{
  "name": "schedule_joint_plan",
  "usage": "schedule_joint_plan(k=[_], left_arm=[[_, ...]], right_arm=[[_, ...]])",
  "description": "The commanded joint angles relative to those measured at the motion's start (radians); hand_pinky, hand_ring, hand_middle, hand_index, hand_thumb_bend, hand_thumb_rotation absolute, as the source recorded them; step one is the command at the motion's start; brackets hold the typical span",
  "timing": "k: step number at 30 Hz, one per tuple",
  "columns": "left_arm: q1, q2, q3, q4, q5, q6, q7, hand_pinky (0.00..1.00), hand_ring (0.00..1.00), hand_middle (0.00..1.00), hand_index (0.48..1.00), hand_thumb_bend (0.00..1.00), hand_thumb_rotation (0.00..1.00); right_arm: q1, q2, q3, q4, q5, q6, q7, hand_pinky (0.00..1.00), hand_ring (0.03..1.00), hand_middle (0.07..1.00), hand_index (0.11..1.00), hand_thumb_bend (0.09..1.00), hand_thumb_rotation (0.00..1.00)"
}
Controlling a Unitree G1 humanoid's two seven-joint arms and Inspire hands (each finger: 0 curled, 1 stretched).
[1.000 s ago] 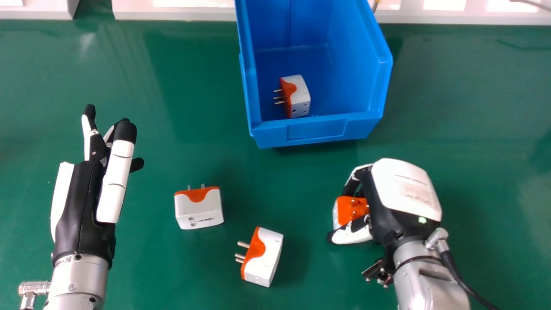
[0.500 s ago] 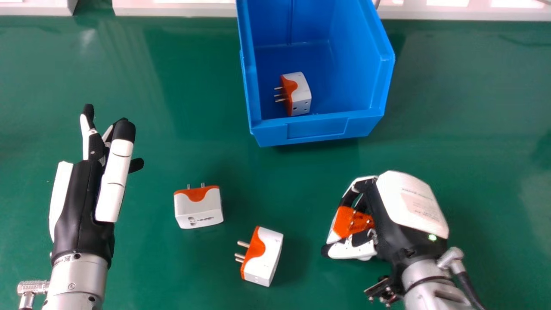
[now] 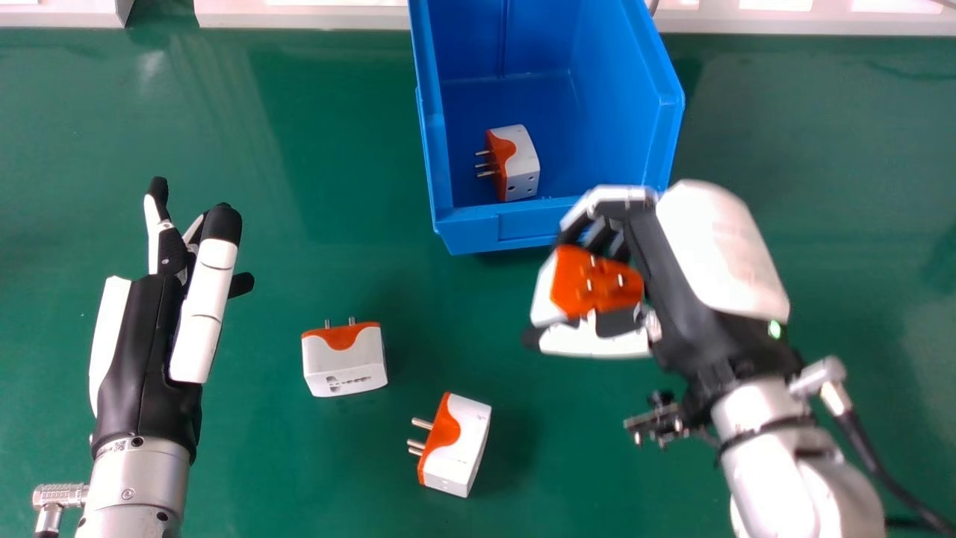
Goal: Pick all objects and put in blue box
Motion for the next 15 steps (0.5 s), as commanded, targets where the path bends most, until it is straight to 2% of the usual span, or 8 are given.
schedule_joint_plan(k=[1,5,10,15], left_arm=[[-0.003,0.004,0.0,-0.022,0.003,-0.006,0.005,0.79,0.9,0.93,0.959,0.75,1.0],[-0.005,0.003,0.0,-0.023,0.002,-0.003,0.006,0.79,0.9,0.93,0.959,0.75,1.0],[-0.005,0.003,0.001,-0.023,0.0,-0.005,0.006,0.79,0.9,0.93,0.959,0.75,1.0],[-0.003,0.002,0.004,-0.022,-0.003,-0.007,0.005,0.79,0.9,0.93,0.959,0.74,1.0]], right_arm=[[-0.064,0.01,-0.016,-0.034,0.011,-0.028,0.008,0.03,0.066,0.116,0.469,0.488,0.12],[-0.182,0.029,-0.022,0.017,0.0,-0.034,0.003,0.02,0.061,0.113,0.469,0.488,0.12],[-0.384,0.064,-0.017,0.207,-0.038,-0.017,-0.033,0.02,0.058,0.109,0.469,0.488,0.12],[-0.561,0.089,-0.005,0.409,-0.075,0.028,-0.052,0.05,0.096,0.171,0.469,0.488,0.13]])
